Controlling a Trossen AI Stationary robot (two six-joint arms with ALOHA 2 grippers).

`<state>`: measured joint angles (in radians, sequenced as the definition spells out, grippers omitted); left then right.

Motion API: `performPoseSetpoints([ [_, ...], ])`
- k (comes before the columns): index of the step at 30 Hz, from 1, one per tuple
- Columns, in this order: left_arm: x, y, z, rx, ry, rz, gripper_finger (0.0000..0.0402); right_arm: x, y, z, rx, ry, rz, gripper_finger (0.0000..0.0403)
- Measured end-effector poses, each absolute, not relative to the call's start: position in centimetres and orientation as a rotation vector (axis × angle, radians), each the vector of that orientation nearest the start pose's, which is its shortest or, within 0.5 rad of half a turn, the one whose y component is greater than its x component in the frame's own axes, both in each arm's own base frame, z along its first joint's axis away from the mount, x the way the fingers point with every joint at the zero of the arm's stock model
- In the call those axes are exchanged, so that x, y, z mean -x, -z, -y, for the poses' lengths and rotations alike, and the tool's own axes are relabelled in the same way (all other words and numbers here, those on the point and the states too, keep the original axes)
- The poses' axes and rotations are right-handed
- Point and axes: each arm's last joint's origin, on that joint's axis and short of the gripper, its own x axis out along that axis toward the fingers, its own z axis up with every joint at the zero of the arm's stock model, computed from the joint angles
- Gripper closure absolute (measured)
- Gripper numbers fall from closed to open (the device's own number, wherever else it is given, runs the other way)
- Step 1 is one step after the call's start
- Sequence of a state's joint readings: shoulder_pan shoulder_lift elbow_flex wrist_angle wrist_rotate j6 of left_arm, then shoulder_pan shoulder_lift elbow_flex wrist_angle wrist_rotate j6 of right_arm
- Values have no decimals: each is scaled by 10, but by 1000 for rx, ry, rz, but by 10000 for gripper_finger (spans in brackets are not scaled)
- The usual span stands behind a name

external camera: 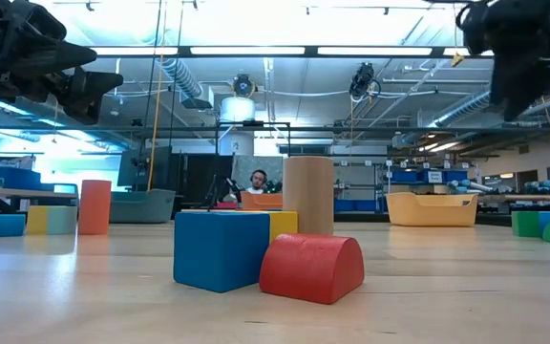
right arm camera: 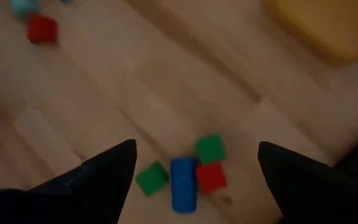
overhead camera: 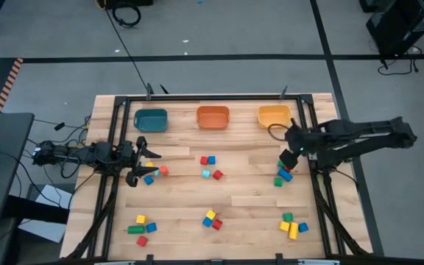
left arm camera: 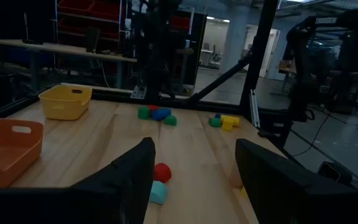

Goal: Sort blocks by size
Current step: Put the blue cylindrical block into the orange bin

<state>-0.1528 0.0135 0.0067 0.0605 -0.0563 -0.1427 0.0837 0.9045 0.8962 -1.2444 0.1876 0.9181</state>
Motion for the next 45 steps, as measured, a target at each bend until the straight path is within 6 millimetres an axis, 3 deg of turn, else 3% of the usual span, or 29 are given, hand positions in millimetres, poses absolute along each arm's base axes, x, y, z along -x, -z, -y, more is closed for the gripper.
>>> performPoseSetpoints([
  [10,-97,-171,13,148,100,47,170,-146,-261,-35,-728,757,-1196,70],
  [20,-97,-171,13,148,100,47,170,-162,-239,-60,-575,755,-1339,69],
  [29,-97,-171,13,148,100,47,170,-176,-218,-68,-508,705,-1460,80],
  [36,-97,-171,13,148,101,47,170,-158,-178,-63,-601,730,-1462,80],
  [45,-97,-171,13,148,100,47,170,-150,-158,-62,-615,673,-1470,80],
])
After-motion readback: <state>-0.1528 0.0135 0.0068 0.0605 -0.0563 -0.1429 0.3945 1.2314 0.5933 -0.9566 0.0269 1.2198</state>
